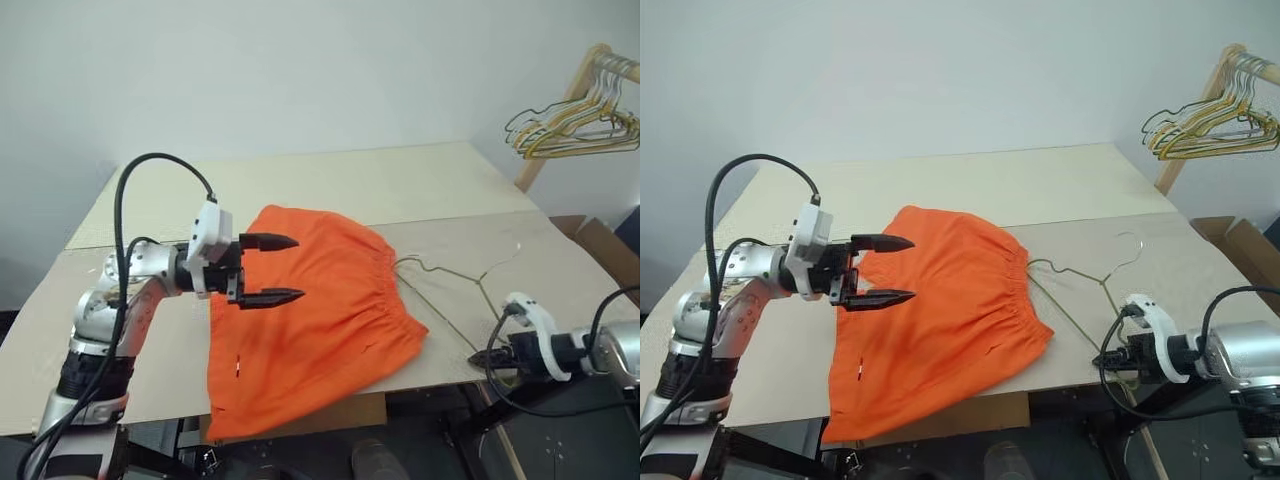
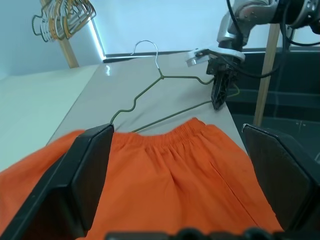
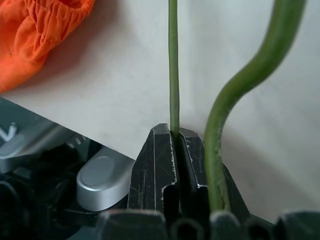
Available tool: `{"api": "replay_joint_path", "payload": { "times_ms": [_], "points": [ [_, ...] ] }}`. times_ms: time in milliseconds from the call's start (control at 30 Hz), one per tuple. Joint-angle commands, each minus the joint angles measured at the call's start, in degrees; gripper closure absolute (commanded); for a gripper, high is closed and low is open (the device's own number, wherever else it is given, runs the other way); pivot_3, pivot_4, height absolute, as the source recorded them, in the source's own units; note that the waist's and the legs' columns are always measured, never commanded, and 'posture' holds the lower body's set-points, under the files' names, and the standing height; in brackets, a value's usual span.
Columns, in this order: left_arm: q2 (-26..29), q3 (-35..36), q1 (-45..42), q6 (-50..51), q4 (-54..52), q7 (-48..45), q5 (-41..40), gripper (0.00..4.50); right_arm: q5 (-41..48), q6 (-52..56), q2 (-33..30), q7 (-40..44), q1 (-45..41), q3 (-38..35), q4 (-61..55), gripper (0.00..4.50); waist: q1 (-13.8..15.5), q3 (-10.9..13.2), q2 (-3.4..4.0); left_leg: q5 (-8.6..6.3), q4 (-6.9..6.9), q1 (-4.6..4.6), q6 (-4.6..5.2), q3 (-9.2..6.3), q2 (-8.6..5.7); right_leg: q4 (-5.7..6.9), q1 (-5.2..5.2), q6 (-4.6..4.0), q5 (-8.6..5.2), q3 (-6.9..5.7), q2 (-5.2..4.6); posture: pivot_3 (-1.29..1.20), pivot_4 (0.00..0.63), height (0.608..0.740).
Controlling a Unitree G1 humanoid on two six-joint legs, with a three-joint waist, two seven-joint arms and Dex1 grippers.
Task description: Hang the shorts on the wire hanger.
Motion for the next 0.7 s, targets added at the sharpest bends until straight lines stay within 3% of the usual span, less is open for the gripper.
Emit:
{"api": "replay_joint_path", "payload": {
  "times_ms": [33, 567, 700],
  "points": [
    [1.07, 1.33, -0.21, -0.07, -2.3, 0.17, -1.35, 0.03, 2.11, 0.14, -0.9, 0.98, -2.32, 0.2, 1.75, 4.5, 0.55, 0.0, 0.0, 0.0, 0.04, 0.0, 0.0, 0.0, 0.0, 0.0, 0.02, 0.0, 0.0, 0.0, 0.0, -0.2, 0.0, 0.74],
    [1.9, 1.59, 1.75, -0.96, -4.05, 1.47, -1.09, 0.03, 8.55, -5.23, -11.48, 12.01, 2.7, 1.01, -0.41, 4.5, 4.38, 0.0, 0.0, -0.02, 0.14, -0.02, -0.01, 0.01, 0.0, 0.0, 0.01, -0.02, 0.01, -0.02, 0.01, -0.17, 0.0, 0.74],
    [1.98, 1.22, 1.94, -1.49, -3.88, 1.41, -0.71, 0.03, 6.36, -6.28, -8.47, 11.47, -2.96, 6.08, 3.18, 4.5, 4.24, 0.0, 0.0, -0.02, 0.16, 0.01, -0.01, 0.05, 0.02, 0.01, 0.01, -0.04, 0.03, -0.01, 0.03, -0.17, 0.0, 0.74]
  ]
}}
